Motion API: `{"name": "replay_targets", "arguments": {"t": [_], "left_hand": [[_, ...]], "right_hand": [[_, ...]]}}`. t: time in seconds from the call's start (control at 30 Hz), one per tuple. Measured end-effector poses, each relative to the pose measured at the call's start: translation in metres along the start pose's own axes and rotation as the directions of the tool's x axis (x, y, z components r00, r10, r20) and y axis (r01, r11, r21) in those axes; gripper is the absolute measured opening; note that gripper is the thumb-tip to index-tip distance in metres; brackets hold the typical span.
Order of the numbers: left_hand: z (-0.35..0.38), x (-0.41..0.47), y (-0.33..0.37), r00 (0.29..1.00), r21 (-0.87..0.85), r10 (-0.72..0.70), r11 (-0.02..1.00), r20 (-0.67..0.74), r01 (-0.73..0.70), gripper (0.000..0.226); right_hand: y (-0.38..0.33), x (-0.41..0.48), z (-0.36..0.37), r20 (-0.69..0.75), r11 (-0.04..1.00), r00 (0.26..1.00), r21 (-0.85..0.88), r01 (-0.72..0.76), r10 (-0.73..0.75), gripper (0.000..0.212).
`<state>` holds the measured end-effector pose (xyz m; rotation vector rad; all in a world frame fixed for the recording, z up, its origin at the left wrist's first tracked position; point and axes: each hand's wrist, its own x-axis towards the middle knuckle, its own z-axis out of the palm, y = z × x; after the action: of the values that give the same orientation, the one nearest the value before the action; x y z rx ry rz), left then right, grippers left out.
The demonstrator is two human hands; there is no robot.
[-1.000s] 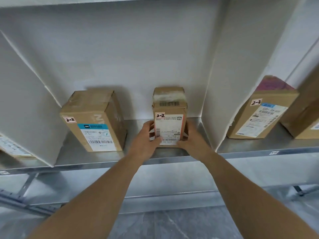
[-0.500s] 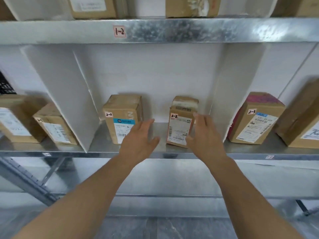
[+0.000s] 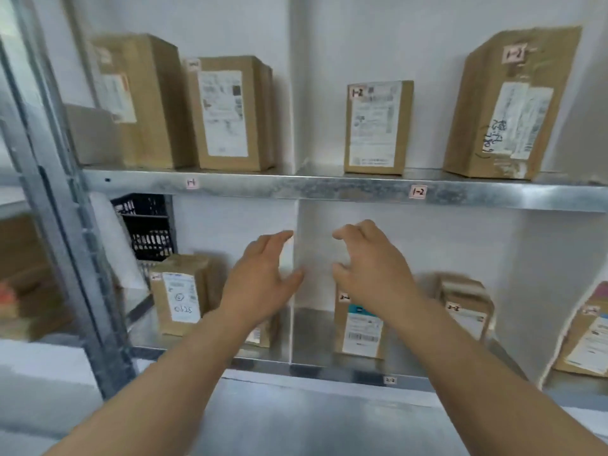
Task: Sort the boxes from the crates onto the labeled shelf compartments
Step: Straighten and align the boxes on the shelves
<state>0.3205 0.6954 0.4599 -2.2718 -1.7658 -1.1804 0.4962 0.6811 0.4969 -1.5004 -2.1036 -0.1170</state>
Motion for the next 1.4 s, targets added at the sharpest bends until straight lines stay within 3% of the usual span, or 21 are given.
{"name": "replay_targets", "arguments": {"t": [0.23,0.57,0.77,0.9,1.0,1.4], "left_hand": [[-0.103,0.014,-0.091,0.983,0.052,-0.037,0.998,-0.178,0.047,0.060],[-0.182,0.086,-0.189,0.968,-0.009,-0.109,0.994,-0.227,0.110,0.064],[-0.194,0.138,-0.224,0.964,-0.112,-0.201,0.977,-0.172,0.184,0.072],[-0.192,0.163,-0.244,0.965,-0.213,-0.237,0.954,-0.110,0.210,0.075],[-0.188,0.174,-0.253,0.972,-0.317,-0.228,0.927,-0.059,0.199,0.072],[-0.177,0.178,-0.267,0.971,-0.259,-0.197,0.953,-0.138,0.157,0.063]], "right_hand": [[-0.130,0.057,0.012,-0.044,0.987,0.987,0.022,0.158,-0.157,0.049],[-0.224,0.155,0.034,-0.078,0.991,0.989,0.020,0.129,-0.127,0.035],[-0.247,0.215,0.056,-0.066,0.993,0.998,0.120,0.012,-0.004,0.016],[-0.252,0.245,0.072,-0.028,0.980,0.996,0.186,-0.072,0.079,0.022],[-0.248,0.259,0.081,0.015,0.955,0.992,0.271,-0.123,0.124,0.014],[-0.237,0.268,0.094,-0.071,0.957,0.987,0.266,-0.118,0.142,0.021]]}}
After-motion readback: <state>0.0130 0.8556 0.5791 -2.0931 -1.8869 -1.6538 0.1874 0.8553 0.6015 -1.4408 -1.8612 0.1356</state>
